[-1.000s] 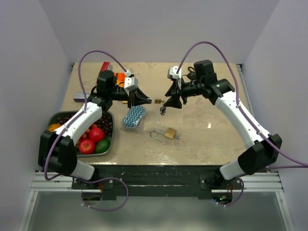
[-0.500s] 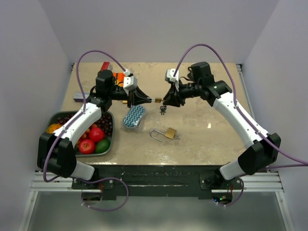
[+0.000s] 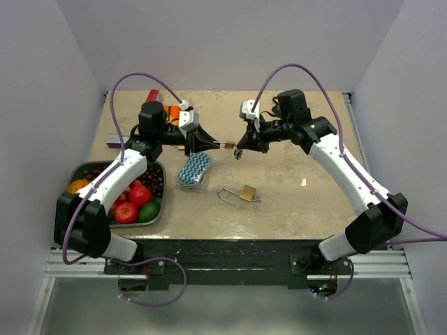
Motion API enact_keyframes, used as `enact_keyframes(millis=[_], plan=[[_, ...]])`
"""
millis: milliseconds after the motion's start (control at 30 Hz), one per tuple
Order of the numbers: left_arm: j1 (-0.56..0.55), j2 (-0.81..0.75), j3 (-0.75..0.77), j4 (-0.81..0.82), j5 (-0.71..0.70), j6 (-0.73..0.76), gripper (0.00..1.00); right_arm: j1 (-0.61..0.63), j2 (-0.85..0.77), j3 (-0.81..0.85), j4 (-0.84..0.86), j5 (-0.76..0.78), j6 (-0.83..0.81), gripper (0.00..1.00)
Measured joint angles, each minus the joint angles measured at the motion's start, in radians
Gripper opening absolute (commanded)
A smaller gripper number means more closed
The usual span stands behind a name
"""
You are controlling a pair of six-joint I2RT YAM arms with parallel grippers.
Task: Lock with the key
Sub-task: Lock the lock.
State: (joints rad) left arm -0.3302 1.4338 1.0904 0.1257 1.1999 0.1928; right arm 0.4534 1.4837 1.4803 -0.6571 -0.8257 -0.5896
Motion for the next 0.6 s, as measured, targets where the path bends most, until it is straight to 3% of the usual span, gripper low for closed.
enact_keyframes(millis=[333,600], plan=[[0.005,0.0,-0.014,-0.002,-0.012,-0.002,0.0,-0.034,0.0,-0.017,-0.005,-0.003,-0.002,0.0],[0.043,0.0,-0.039,-0.023,-0.021,0.029,0.0,-0.163,0.0,-0.025,-0.05,0.004,-0.032,0.0]])
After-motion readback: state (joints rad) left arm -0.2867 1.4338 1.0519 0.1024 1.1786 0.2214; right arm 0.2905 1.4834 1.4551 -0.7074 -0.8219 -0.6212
